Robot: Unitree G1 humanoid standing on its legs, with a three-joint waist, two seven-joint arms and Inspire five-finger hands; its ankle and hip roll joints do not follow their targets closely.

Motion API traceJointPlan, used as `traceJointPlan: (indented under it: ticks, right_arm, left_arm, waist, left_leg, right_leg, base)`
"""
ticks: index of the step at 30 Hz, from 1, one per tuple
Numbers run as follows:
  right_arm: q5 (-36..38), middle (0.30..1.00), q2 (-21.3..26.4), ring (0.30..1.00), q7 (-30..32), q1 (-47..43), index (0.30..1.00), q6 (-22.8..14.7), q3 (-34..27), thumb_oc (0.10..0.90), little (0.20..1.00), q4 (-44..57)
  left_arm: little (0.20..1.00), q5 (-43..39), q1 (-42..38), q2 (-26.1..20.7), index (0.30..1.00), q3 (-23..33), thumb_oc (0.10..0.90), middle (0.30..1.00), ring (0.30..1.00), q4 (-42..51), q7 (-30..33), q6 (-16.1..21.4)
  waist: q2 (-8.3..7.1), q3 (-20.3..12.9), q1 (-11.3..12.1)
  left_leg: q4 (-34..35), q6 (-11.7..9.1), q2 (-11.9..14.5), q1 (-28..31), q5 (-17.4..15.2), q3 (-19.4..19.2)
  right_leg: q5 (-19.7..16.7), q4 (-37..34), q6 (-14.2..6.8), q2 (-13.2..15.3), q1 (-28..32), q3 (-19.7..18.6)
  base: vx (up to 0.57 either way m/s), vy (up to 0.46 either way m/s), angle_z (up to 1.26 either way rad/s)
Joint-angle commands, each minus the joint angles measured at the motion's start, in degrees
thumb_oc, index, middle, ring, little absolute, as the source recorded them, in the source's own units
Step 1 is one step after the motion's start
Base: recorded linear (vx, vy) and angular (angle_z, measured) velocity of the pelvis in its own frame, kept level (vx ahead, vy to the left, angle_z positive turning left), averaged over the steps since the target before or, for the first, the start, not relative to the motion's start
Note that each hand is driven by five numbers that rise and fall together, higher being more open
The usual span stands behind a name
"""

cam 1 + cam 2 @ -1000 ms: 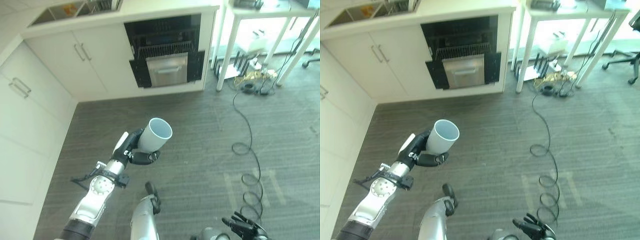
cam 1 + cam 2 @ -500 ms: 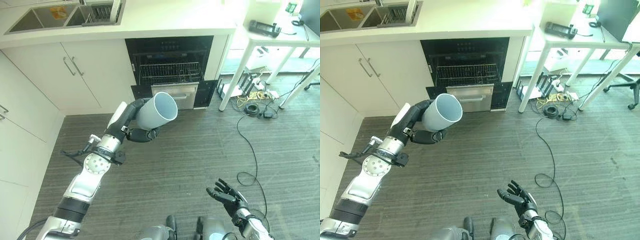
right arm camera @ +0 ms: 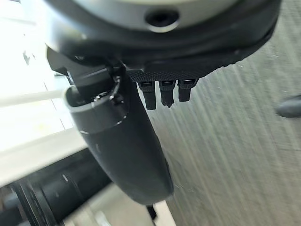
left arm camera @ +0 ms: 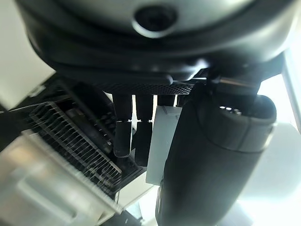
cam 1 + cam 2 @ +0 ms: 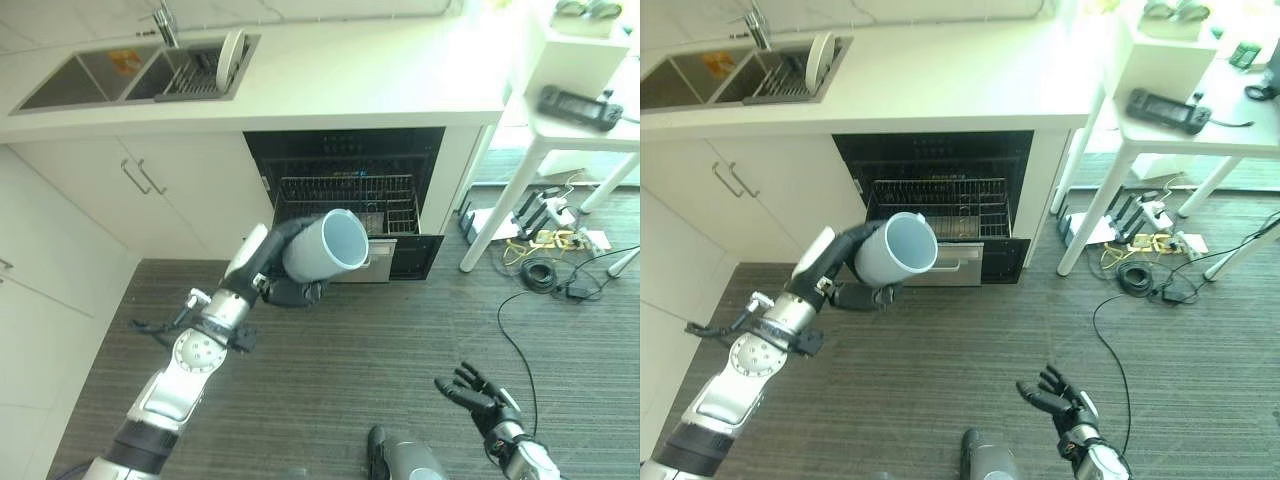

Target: Place the dishes in the dishwasher.

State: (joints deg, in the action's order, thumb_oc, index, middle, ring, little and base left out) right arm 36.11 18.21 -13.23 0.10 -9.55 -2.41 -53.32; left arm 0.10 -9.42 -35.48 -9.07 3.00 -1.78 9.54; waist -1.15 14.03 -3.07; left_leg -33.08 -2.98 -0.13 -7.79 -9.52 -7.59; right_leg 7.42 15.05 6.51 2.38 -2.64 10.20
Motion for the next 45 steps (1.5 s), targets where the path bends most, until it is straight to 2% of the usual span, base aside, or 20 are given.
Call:
traceJointPlan:
  ticks: [1,6,12,16,21,23,24,27,29,30,31,32,34,37,39,40,41,42,44,45]
  right_arm:
    - [1.0,0.9,3.2,0.9,-3.1,0.1,0.9,-3.3,0.8,0.8,0.9,0.0]
    - [0.6,0.9,3.2,0.9,-3.3,0.3,0.9,-3.5,1.7,0.8,0.9,-1.9]
    - [-0.6,0.9,2.5,0.9,-1.6,1.5,0.9,-3.0,2.2,0.8,0.9,-2.0]
    - [-1.0,0.9,2.0,0.9,-0.7,2.5,0.9,-2.3,2.0,0.8,0.9,-1.6]
    - [-0.4,0.9,0.2,0.9,0.0,2.7,0.9,0.0,1.9,0.8,0.9,-0.7]
    - [-0.1,0.9,-0.8,0.9,0.8,2.1,0.9,-0.2,2.4,0.8,0.9,-1.1]
    - [-0.3,0.9,-1.2,0.9,1.3,1.8,0.9,-0.2,2.6,0.8,0.9,-0.6]
    - [-0.9,0.9,-1.5,0.9,1.0,1.5,0.9,-0.1,2.9,0.8,0.9,0.1]
    - [-1.0,0.9,-1.2,0.9,-0.5,1.0,0.9,-0.6,2.7,0.8,0.9,-1.8]
    - [-1.4,0.9,-1.1,0.9,-0.8,0.5,0.9,-0.5,2.6,0.8,0.9,-2.7]
    - [-2.1,0.9,-1.3,0.9,-1.2,0.4,0.9,-0.6,2.2,0.8,0.9,-3.8]
    - [-2.7,0.9,-1.5,0.9,-1.7,0.3,0.9,-0.7,1.8,0.8,0.9,-4.6]
    - [-3.4,0.9,-1.9,0.9,-1.8,0.2,0.9,0.4,1.3,0.8,0.9,-5.7]
    - [-4.3,0.9,-1.9,0.9,-0.6,0.7,0.9,3.0,1.8,0.8,0.9,-5.9]
    - [-4.4,0.9,-1.9,0.9,0.8,1.6,0.9,4.5,2.5,0.8,0.9,-7.7]
    - [-4.8,0.9,-1.7,0.9,1.4,1.8,0.9,4.5,2.7,0.8,0.9,-8.8]
    - [-4.6,0.9,-0.9,0.9,1.8,2.1,0.9,3.6,2.7,0.8,0.9,-11.2]
    - [-4.5,0.9,-0.5,0.9,1.8,2.1,0.9,3.3,2.4,0.8,0.9,-12.4]
    - [-4.8,0.9,0.6,0.9,1.4,2.4,0.9,2.8,1.3,0.8,0.9,-14.9]
    - [-4.4,0.9,1.4,0.9,0.8,2.3,0.9,2.5,0.2,0.8,0.9,-16.5]
  left_arm:
    - [0.3,-3.7,-5.1,-1.4,0.3,4.0,0.4,0.3,0.3,2.9,2.2,6.7]
    - [0.3,-4.8,-4.0,-1.4,0.3,4.9,0.4,0.3,0.3,3.9,2.2,6.2]
    - [0.3,-5.9,-2.5,-1.4,0.3,7.2,0.4,0.3,0.3,5.2,0.3,6.1]
    - [0.3,-6.2,-2.6,-1.4,0.3,7.7,0.4,0.3,0.3,4.6,-0.2,7.0]
    - [0.3,-5.5,-2.6,-1.2,0.3,8.1,0.4,0.3,0.3,4.8,0.4,8.3]
    - [0.3,-4.9,-3.0,-1.4,0.3,7.8,0.4,0.3,0.3,4.7,0.3,9.1]
    - [0.3,-4.0,-3.3,-1.5,0.3,7.4,0.4,0.3,0.3,4.9,0.1,9.4]
    - [0.3,-2.3,-4.4,-2.5,0.3,5.4,0.4,0.3,0.3,3.9,2.4,9.8]
    - [0.3,-2.5,-5.8,-2.9,0.3,4.5,0.4,0.3,0.3,3.0,3.5,9.5]
    - [0.3,-1.6,-6.1,-3.0,0.3,4.7,0.4,0.3,0.3,3.2,3.9,9.4]
    - [0.3,-1.1,-6.4,-3.3,0.3,4.6,0.4,0.3,0.3,3.1,4.5,9.2]
    - [0.3,-1.4,-6.6,-3.8,0.3,4.5,0.4,0.3,0.3,2.8,4.9,9.2]
    - [0.3,-2.2,-6.6,-5.2,0.3,4.9,0.4,0.3,0.3,2.0,5.3,9.8]
    - [0.3,-2.6,-6.1,-5.2,0.3,5.1,0.4,0.3,0.3,2.0,5.2,9.3]
    - [0.3,-1.5,-5.2,-4.3,0.3,5.0,0.4,0.3,0.3,3.5,5.8,7.5]
    - [0.3,-1.2,-5.2,-4.0,0.3,4.9,0.4,0.3,0.3,4.0,6.2,6.8]
    - [0.3,-1.5,-5.3,-3.8,0.3,5.2,0.4,0.3,0.3,4.6,6.8,6.3]
    - [0.3,-1.8,-5.3,-3.9,0.3,5.5,0.4,0.3,0.3,5.0,6.9,6.3]
    - [0.3,-3.0,-5.8,-4.2,0.3,6.0,0.4,0.3,0.3,5.7,6.6,5.6]
    - [0.3,-4.0,-6.4,-4.6,0.3,6.1,0.4,0.3,0.3,5.9,6.1,5.4]
  waist:
    - [2.09,-1.9,-1.0]
    - [4.2,-2.1,-0.4]
    - [4.61,-2.7,-0.2]
    - [4.39,-3.1,-0.5]
    - [4.69,-3.1,0.3]
    - [5.35,-3.1,0.8]
    - [6.12,-2.8,0.9]
    - [6.67,-0.8,-0.3]
    - [5.99,-0.2,-1.3]
    - [5.48,-0.1,-1.8]
    - [3.43,0.1,-2.6]
    - [2.69,-0.1,-2.9]
    - [2.07,-0.5,-2.9]
    - [2.04,-1.3,-2.6]
    - [1.98,-2.2,-2.6]
    - [1.81,-2.3,-2.5]
    - [1.35,-2.3,-2.0]
    - [1.14,-2.2,-1.8]
    - [1.1,-1.9,-1.4]
    - [1.33,-1.9,-1.3]
  left_leg:
    - [15.9,1.4,0.7,3.5,2.8,-0.6]
    - [15.9,-0.7,3.9,-3.7,3.2,2.9]
    - [15.9,-0.8,4.6,-4.5,2.7,3.2]
    - [15.9,-0.5,4.6,-4.0,2.1,1.7]
    - [15.9,1.5,2.3,-1.2,-1.0,1.4]
    - [15.9,2.7,2.3,-0.5,-1.8,1.0]
    - [15.9,3.8,2.4,-0.2,-2.1,1.1]
    - [15.9,6.6,0.5,1.2,-3.1,2.5]
    - [15.9,6.6,-0.5,2.8,-4.0,2.9]
    - [15.9,6.0,-0.1,3.9,-4.9,2.5]
    - [15.9,5.9,-1.6,5.4,-7.0,2.4]
    - [15.9,6.1,-2.1,6.2,-8.2,2.2]
    - [15.9,6.1,-1.6,7.6,-9.8,1.5]
    - [15.9,5.3,-0.6,9.0,-9.8,1.6]
    - [15.9,4.2,0.6,11.1,-9.4,1.4]
    - [15.9,3.7,0.7,11.7,-8.1,1.5]
    - [15.9,3.2,0.2,12.4,-4.7,2.0]
    - [15.9,3.0,-0.1,12.4,-3.2,2.1]
    - [13.6,2.8,-0.3,9.5,-1.1,1.7]
    - [15.9,2.8,0.0,8.4,-0.6,1.3]
  right_leg:
    - [4.7,2.1,-10.0,1.5,-1.3,-0.9]
    - [6.7,2.1,-10.6,0.1,-0.5,-2.7]
    - [7.2,2.1,-10.8,0.1,-0.7,-2.4]
    - [6.9,2.1,-11.0,0.9,-0.6,-1.5]
    - [5.8,2.1,-11.7,2.9,0.8,1.4]
    - [5.6,2.1,-11.8,2.9,2.4,3.4]
    - [3.8,2.1,-12.0,2.4,3.5,4.7]
    - [-0.6,19.1,-13.7,3.2,-4.3,2.2]
    - [-2.1,13.6,-14.1,2.9,-5.9,1.7]
    - [-2.9,3.0,-14.2,3.6,-4.7,1.8]
    - [-4.7,2.1,-16.0,7.1,-9.4,-1.5]
    - [-6.1,2.1,-17.1,8.5,-11.8,-3.2]
    - [-6.5,2.1,-18.4,8.9,-13.5,-4.6]
    - [-5.0,2.1,-17.4,7.8,-11.7,-3.8]
    - [-2.8,2.1,-15.6,6.5,-9.8,-3.2]
    - [-2.0,2.1,-14.8,6.1,-9.0,-3.4]
    - [-0.8,2.1,-13.6,5.5,-7.9,-4.0]
    - [-0.3,2.1,-13.1,5.3,-7.3,-4.2]
    - [0.8,2.1,-12.1,4.7,-6.0,-4.0]
    - [1.3,2.1,-12.1,4.6,-5.7,-3.5]
  base:
    - [0.09,0.099,-0.23]
    - [0.09,0.103,-0.19]
    - [0.09,0.096,-0.23]
    - [0.14,0.161,0.03]
    - [0.16,0.182,-0.04]
    - [0.19,0.17,-0.08]
    - [0.17,0.169,0.01]
    - [0.11,0.1,-0.16]
    - [0.28,-0.183,-0.01]
    - [0.38,-0.434,0.07]
    - [0.39,-0.465,-0.04]
    - [0.33,-0.406,0.01]
    - [0.36,-0.412,0.0]
    - [0.31,-0.367,0.22]
    - [0.33,-0.365,0.48]
    - [0.3,-0.348,0.49]
    - [0.26,-0.313,0.29]
    - [0.2,-0.28,0.07]
    - [0.09,-0.151,-0.01]
    - [0.0,-0.021,0.22]
